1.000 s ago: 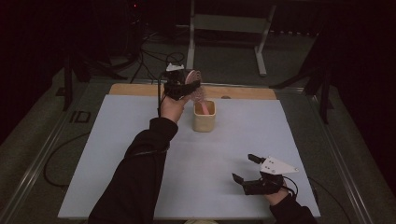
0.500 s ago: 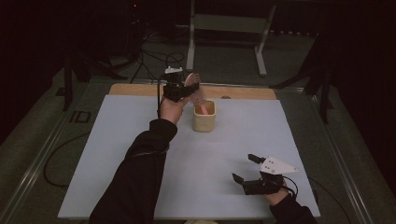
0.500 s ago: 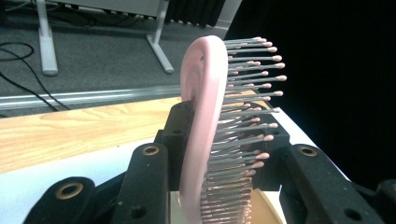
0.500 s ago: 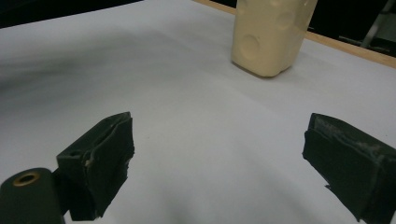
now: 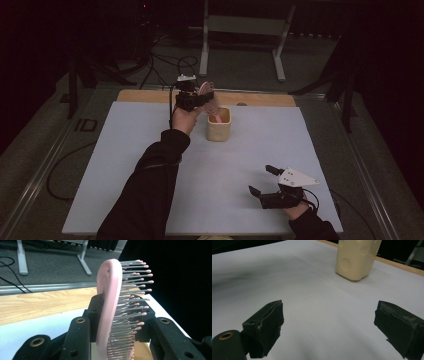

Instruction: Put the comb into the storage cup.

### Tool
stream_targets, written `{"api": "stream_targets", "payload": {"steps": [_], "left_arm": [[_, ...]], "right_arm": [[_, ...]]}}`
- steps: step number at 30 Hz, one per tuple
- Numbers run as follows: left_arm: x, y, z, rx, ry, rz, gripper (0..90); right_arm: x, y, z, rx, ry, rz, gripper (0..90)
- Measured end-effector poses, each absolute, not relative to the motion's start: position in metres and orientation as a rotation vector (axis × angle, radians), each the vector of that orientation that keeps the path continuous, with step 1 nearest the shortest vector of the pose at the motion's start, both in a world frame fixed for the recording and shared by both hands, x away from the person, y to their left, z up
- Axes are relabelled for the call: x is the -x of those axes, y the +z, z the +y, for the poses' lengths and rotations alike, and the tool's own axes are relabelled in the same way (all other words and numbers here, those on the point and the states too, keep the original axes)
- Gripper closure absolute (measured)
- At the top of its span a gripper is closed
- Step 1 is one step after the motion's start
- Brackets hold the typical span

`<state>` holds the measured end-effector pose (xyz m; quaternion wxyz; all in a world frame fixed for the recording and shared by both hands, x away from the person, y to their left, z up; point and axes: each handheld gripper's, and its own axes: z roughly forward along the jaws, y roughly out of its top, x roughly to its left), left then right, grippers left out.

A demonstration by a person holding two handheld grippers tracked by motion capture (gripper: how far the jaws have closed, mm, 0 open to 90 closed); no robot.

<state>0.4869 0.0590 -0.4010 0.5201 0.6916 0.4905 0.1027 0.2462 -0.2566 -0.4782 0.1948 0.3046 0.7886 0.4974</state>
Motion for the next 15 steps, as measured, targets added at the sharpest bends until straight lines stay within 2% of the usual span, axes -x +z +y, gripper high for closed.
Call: {"api": "stream_targets", "payload": {"steps": [15], "left_arm": [[-0.4889, -0.4055, 0.0664, -1.645, 0.220, 1.186, 64.9]], "right_arm": [[-0.2463, -0.4783, -0.2562, -0.851, 1.392, 2.214, 8.6]]}}
